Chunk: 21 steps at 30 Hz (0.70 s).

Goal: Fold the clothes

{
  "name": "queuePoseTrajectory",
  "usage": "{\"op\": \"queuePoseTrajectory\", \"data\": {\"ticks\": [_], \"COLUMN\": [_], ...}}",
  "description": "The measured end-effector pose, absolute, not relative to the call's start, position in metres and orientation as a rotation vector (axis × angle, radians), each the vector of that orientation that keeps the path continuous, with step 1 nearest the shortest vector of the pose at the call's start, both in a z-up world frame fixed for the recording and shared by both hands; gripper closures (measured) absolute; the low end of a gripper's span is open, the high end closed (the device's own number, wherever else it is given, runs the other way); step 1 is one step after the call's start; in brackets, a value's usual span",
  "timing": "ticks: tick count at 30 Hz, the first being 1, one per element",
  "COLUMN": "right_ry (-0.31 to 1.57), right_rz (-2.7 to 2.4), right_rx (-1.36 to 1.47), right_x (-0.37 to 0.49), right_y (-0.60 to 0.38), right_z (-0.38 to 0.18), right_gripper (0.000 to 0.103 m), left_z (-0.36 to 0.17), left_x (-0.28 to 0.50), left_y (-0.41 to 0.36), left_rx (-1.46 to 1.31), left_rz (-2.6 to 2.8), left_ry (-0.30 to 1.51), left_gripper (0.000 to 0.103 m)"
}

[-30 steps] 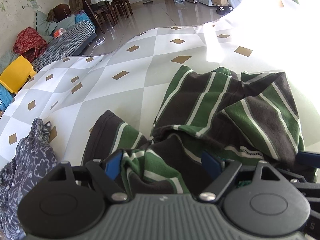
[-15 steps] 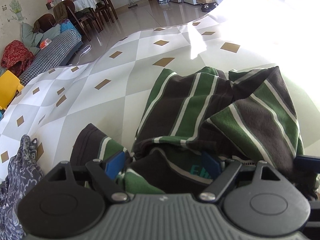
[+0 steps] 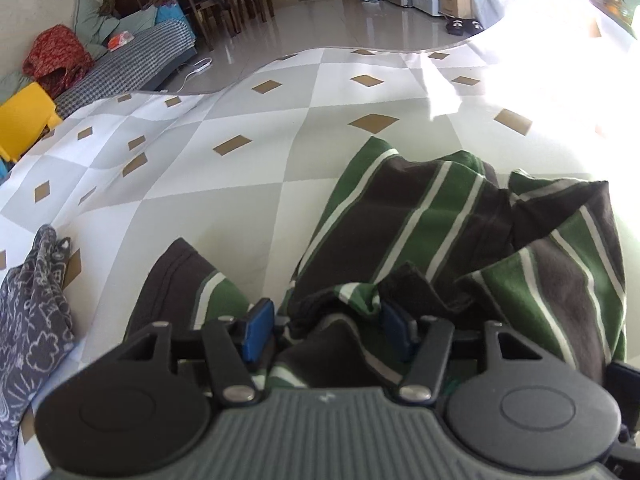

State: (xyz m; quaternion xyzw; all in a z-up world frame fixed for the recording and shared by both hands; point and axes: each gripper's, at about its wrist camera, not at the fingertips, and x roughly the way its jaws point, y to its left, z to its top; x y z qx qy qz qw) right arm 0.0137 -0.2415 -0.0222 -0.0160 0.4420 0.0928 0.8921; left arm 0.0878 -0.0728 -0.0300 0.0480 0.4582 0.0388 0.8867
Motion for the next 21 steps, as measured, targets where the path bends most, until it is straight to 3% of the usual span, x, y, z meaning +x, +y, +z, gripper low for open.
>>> {"op": "queuePoseTrajectory", "data": {"ticks": [1, 3, 6, 15, 21], "right_ry": [0.914, 0.903, 0.880, 0.840, 0.849], "right_rz": [0.187, 0.171, 0.138, 0.003, 0.011], "right_rx": [-0.025, -0.007, 0.024, 0.081, 0.095], "right_x": [0.015, 0.016, 0.020, 0.033, 0.037], "right_y": [-0.244, -0.248, -0.255, -0.277, -0.281], "right_z": [-0.021, -0.019, -0.014, -0.006, -0.003], "right_gripper": [0.068, 0.081, 0.084, 0.086, 0.084], "left_z": [-0.031, -0.032, -0.032, -0.035, -0.033], "left_x": [0.089, 0.088, 0.085, 0.065, 0.044], "left_y": [-0.065, -0.055, -0.041, -0.013, -0.022], "left_rx": [0.072, 0.044, 0.009, -0.123, -0.031], "left_rz": [0.106, 0.142, 0.194, 0.251, 0.209], "left_ry": [0.963, 0.973, 0.986, 1.058, 1.081], "left_gripper": [0.047, 0.047, 0.044, 0.039, 0.036]}}
